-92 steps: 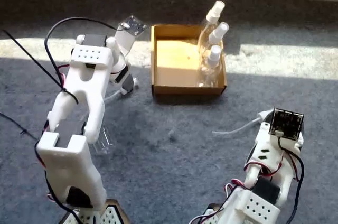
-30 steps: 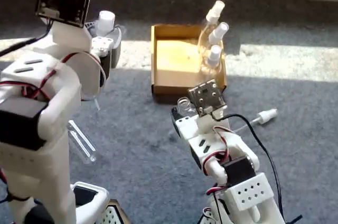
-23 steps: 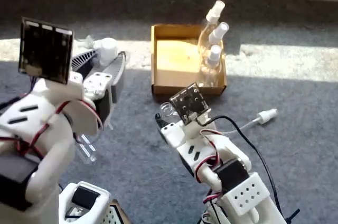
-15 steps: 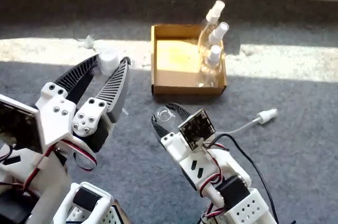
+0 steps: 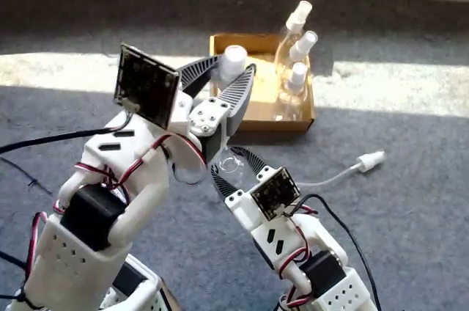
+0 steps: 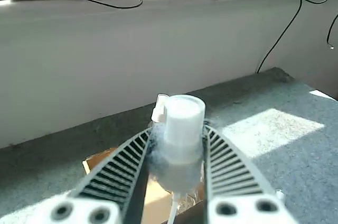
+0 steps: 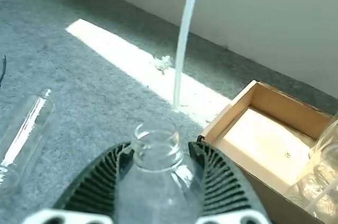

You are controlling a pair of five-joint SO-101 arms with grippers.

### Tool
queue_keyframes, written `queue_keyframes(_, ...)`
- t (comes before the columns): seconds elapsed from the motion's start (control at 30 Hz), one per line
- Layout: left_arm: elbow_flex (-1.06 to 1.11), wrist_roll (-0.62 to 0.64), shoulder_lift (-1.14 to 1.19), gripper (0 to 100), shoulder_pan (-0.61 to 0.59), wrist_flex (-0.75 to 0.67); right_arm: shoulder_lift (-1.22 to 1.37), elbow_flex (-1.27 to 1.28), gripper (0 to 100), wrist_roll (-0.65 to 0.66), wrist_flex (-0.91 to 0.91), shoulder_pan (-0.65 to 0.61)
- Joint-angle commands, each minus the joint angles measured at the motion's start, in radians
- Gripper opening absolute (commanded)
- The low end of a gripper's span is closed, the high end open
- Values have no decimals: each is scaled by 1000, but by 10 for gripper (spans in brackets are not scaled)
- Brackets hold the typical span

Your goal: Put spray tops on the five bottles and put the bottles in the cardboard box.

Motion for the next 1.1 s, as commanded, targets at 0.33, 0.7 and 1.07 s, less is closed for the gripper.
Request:
queue_keyframes(0.33, -7, 40, 47, 10, 35, -34, -30, -10, 4, 6, 22, 1)
queue_keyframes(0.7, -2, 40, 47, 10, 36, -34, -28, 25, 4, 5, 18, 59)
queue_keyframes(1.07, -1, 49, 47, 10, 41, -32, -28, 25, 4, 5, 18, 61)
